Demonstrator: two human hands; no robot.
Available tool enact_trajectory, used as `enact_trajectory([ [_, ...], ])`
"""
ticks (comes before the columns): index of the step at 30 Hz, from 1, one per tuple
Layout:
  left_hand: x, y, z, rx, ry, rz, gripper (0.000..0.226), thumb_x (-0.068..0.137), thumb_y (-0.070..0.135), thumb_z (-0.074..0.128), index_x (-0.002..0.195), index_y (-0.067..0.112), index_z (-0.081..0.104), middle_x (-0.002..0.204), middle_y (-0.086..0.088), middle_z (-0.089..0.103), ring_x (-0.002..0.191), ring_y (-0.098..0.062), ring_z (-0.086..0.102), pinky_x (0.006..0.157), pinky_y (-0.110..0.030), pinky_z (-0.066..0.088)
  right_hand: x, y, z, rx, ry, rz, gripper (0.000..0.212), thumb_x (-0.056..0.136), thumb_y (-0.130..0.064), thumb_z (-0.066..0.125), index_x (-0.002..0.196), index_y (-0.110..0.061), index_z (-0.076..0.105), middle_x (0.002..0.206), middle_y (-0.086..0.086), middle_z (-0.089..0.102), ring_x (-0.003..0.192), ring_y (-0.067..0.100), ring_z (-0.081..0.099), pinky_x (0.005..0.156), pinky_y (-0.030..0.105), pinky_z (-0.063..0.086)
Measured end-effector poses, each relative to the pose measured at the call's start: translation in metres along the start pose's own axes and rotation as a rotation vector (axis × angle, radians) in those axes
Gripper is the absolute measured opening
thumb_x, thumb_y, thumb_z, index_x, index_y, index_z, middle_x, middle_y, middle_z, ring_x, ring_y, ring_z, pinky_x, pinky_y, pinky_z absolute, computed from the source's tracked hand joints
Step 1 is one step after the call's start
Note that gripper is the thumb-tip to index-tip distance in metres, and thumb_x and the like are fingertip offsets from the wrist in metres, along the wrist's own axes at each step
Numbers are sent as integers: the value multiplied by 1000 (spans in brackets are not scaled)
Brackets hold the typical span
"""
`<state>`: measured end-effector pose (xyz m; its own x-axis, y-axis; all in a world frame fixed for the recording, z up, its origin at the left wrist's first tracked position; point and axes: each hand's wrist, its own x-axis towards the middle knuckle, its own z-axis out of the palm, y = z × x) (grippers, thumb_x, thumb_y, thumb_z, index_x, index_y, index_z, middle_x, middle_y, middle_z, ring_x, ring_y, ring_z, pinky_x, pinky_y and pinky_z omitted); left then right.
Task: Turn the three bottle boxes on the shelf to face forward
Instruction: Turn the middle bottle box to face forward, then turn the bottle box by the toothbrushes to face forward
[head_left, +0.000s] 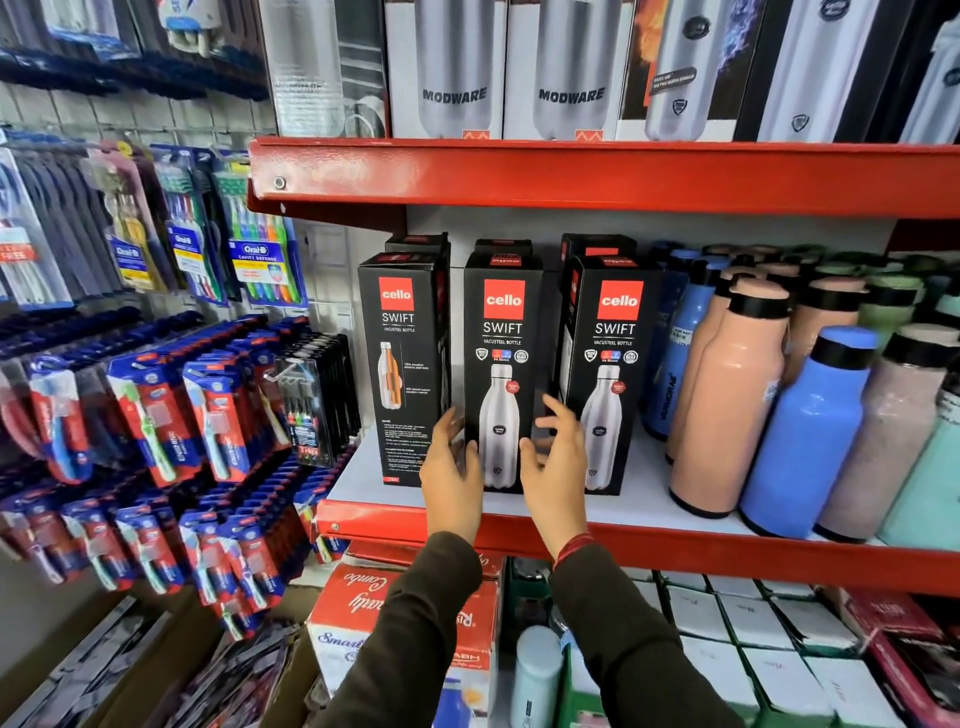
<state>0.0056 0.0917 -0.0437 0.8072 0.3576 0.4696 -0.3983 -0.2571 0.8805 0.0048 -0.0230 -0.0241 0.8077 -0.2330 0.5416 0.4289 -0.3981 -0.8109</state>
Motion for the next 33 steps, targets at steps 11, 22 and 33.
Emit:
enact_trajectory([
  [11,23,3,-51,144,271,194,50,95,3,50,144,13,41,138,-6,49,130,-22,45,112,-33,33,-14,-34,42,167,-122,-96,33,95,-10,55,126,-20,57,125,-1,60,101,-9,58,83,5,46],
  [22,66,-22,-92,48,-52,-24,44,100,9,48,145,12,46,127,5,57,121,-17,58,102,-25,42,-9,-41,99,-17,-330,147,56,97,-3,37,150,-15,27,152,8,41,140,21,40,118,36,31],
  [33,72,-38,-112,-152,-134,-59,37,101,20,52,138,15,57,134,-5,65,126,-15,61,106,-25,49,-21,-51,111,-34,-254,137,60,88,-7,58,143,-19,36,131,0,58,122,18,56,106,37,46],
])
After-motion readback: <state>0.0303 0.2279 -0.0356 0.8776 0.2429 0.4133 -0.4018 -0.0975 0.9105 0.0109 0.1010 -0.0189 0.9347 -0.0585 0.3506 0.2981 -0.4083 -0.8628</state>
